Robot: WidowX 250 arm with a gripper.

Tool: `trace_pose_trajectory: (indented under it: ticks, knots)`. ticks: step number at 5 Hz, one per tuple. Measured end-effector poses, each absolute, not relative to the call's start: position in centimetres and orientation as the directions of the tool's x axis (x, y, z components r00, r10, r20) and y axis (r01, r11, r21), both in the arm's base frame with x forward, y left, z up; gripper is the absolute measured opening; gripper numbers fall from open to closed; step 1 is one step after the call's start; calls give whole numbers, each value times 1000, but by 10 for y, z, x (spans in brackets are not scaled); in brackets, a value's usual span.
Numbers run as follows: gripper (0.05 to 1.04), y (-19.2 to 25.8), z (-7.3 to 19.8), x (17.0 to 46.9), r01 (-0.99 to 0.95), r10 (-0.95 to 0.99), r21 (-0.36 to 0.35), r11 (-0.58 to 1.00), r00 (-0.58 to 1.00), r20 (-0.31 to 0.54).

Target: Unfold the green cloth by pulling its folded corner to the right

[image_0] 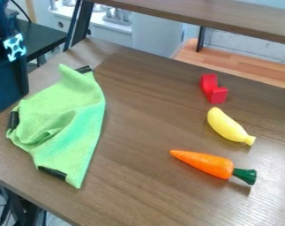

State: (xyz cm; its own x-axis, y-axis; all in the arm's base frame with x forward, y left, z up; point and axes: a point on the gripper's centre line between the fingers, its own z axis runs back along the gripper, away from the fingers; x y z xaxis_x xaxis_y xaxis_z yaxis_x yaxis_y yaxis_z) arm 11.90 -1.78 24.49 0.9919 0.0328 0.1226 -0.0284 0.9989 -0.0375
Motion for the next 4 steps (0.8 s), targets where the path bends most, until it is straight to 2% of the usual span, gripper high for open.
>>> trace_pose_trajectory:
  ticks: [1,2,3,4]
  knots:
    - [999,-18,241,120,-20,25,-38,999,993,120]
    - [999,32,198,150,-147,148,-18,989,986,75]
    - [999,75,174,174,-198,192,25,980,968,159]
    - [999,121,145,196,-252,250,-23,968,942,224]
